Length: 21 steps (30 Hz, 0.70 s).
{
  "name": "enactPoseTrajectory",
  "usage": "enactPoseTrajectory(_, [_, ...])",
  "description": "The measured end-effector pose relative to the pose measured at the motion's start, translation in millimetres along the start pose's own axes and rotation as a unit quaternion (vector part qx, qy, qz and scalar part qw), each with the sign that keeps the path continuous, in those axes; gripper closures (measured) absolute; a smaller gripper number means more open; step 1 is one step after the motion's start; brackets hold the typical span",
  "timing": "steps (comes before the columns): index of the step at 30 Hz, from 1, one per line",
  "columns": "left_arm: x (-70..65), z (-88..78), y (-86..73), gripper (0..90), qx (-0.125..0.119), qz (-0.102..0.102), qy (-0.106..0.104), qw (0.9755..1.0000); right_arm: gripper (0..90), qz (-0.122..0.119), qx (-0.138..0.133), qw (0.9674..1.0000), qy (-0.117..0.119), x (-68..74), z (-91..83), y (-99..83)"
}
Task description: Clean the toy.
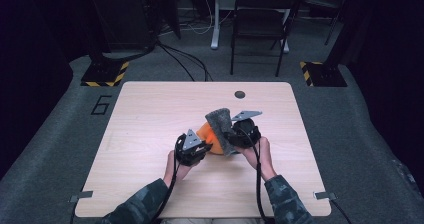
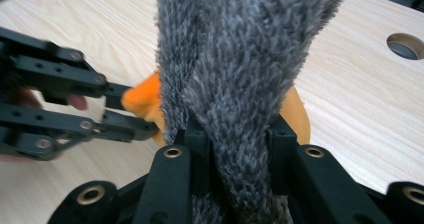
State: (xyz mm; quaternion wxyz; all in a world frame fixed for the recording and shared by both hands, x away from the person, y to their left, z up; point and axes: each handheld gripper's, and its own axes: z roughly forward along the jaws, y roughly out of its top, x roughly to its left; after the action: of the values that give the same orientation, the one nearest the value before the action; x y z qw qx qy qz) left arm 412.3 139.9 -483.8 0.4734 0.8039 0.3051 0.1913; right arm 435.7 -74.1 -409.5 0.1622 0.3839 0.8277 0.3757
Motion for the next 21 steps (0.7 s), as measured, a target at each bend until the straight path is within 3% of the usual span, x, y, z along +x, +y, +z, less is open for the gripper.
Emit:
enactPoseTrajectory(1, [0.1,0.0,-0.4,76.8,0.001,-0.002,-0.001,1.0000,70.4,0.000,0.008,0.9999,-0.013,0.1,4.1,-2.3])
enactPoseTrajectory(4, [-0.9,0.6,-0.1,76.8,0.002,0.004,0.002,1.0000,70.4,0.004,0.013,0.9998,-0.016,-2.6,6.7,-5.7])
enactPoseTrajectory(7, [-0.8,1.3,-0.1,76.8,0.002,0.006,0.003,1.0000,70.3,-0.007,0.024,0.9991,-0.034,-7.6,8.8,-8.5])
enactPoseTrajectory(11, [1.5,1.1,-1.3,76.9,0.004,-0.001,0.003,1.0000,70.2,0.010,0.040,0.9985,-0.036,-20.6,15.0,-15.1])
enactPoseTrajectory(12, [1.4,1.0,-1.4,76.8,0.005,-0.001,0.002,1.0000,70.2,0.025,0.046,0.9980,-0.035,-22.5,16.0,-17.1])
enactPoseTrajectory(16, [1.3,1.6,-0.9,76.9,0.003,0.001,0.004,1.0000,70.2,0.028,0.060,0.9967,-0.046,-33.4,20.4,-24.6])
enactPoseTrajectory(21, [3.1,1.7,-1.7,76.9,0.003,-0.003,0.004,1.0000,70.1,0.052,0.096,0.9924,-0.058,-49.4,32.5,-37.3])
